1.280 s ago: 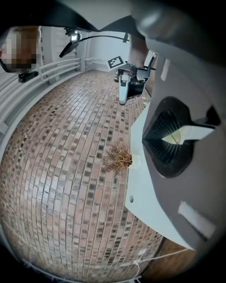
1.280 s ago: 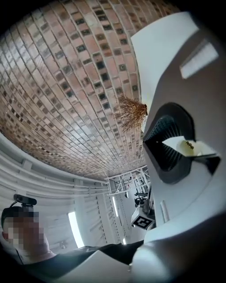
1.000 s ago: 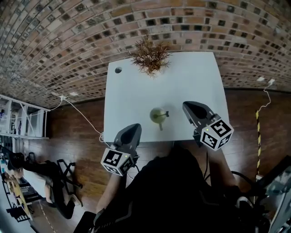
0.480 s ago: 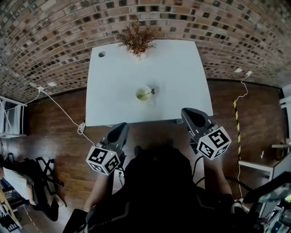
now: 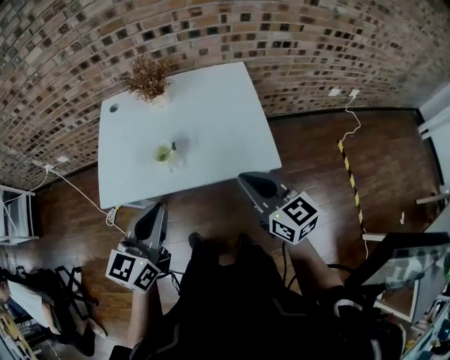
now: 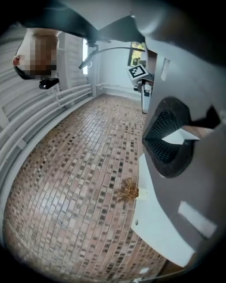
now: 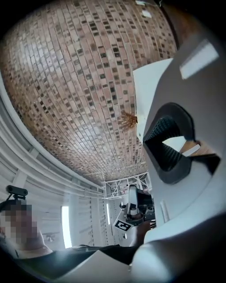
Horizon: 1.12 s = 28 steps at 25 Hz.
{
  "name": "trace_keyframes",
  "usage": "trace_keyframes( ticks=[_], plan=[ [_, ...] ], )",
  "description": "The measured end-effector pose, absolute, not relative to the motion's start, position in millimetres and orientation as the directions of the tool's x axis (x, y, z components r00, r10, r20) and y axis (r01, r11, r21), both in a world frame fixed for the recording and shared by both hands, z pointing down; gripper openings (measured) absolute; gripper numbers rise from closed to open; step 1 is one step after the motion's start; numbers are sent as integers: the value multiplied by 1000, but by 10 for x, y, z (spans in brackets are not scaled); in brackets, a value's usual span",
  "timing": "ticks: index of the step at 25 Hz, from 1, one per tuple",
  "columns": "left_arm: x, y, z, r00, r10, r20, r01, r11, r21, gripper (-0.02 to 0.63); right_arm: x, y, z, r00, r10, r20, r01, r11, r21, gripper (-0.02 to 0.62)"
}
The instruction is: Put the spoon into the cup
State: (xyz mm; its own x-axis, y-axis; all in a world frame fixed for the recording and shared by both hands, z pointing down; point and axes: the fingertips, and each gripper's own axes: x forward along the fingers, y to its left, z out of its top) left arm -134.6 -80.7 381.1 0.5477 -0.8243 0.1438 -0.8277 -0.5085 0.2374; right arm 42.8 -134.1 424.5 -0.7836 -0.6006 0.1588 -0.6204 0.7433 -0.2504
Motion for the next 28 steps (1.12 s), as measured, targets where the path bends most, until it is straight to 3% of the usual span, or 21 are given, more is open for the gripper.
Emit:
trace_keyframes(
  ticks=[8, 13, 28],
  plan=[
    [-1494, -315, 3872, 453, -871, 190, -883, -409, 230, -6, 668, -999, 4196, -762, -630, 152, -646, 717, -262, 6],
    [-1673, -210, 3792, 497, -853, 158, -859, -458, 227, -6, 604, -759, 4162, -712, -687, 144, -696, 663, -275, 6],
    [-1871, -136, 3770, 548, -831, 96, -819, -509, 264, -6, 179, -526, 3852, -721, -678, 141, -692, 694, -200, 6]
  ],
)
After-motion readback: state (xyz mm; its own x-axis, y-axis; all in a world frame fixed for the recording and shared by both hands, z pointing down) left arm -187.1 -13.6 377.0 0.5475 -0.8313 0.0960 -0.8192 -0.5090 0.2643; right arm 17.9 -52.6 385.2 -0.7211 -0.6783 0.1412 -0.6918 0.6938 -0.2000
